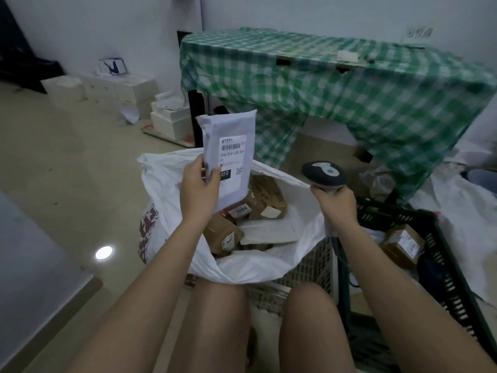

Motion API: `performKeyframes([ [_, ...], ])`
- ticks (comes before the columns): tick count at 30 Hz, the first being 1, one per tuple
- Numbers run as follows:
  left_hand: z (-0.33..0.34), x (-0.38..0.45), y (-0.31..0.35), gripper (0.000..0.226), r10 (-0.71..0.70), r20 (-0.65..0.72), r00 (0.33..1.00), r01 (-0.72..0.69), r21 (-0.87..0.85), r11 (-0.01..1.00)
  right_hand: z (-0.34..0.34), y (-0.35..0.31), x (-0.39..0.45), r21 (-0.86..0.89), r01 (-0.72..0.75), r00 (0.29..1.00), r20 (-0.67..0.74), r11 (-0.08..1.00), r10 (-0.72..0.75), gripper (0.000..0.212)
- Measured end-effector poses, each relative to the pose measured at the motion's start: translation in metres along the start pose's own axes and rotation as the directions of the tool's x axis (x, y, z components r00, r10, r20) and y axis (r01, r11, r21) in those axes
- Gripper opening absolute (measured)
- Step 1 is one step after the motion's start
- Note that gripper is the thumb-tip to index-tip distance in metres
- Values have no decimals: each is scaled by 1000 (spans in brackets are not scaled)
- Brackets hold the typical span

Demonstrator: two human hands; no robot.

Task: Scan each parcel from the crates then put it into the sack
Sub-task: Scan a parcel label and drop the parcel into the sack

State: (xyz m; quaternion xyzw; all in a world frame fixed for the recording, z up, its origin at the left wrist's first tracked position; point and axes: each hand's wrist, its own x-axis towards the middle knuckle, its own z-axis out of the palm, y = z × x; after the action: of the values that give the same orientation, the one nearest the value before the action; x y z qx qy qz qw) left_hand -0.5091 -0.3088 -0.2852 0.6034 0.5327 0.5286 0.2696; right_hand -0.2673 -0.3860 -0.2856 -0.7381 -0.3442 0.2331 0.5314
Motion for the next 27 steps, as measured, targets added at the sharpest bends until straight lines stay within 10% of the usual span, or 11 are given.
performKeyframes([
  [5, 10, 8, -16, 37, 389, 246, 888, -455, 336, 825, 19, 19, 36, -137, -68, 997, 32, 988, 73, 32],
  [13, 48, 10, -57, 24, 75, 712, 698, -563, 482, 671, 20, 37, 50, -56, -168, 983, -76, 984, 164, 38],
  [18, 50, 31, -50, 42, -169, 827, 536, -427, 439, 791, 22, 15, 50, 100, -99, 991, -76, 990, 107, 34],
  [20, 38, 37, -56, 37, -97, 710, 697, -364, 468, 806, 24, 8, 48, 116, -70, 993, -81, 991, 80, 36],
  [23, 11, 51, -80, 35, 33, 184, 982, -155, 703, 694, 28, 1, 45, 97, -24, 995, -99, 995, 33, 37],
  [27, -24, 67, -88, 100, -546, -147, 825, 536, 513, 671, 38, -5, 46, 10, -10, 995, -95, 1000, 11, 41],
])
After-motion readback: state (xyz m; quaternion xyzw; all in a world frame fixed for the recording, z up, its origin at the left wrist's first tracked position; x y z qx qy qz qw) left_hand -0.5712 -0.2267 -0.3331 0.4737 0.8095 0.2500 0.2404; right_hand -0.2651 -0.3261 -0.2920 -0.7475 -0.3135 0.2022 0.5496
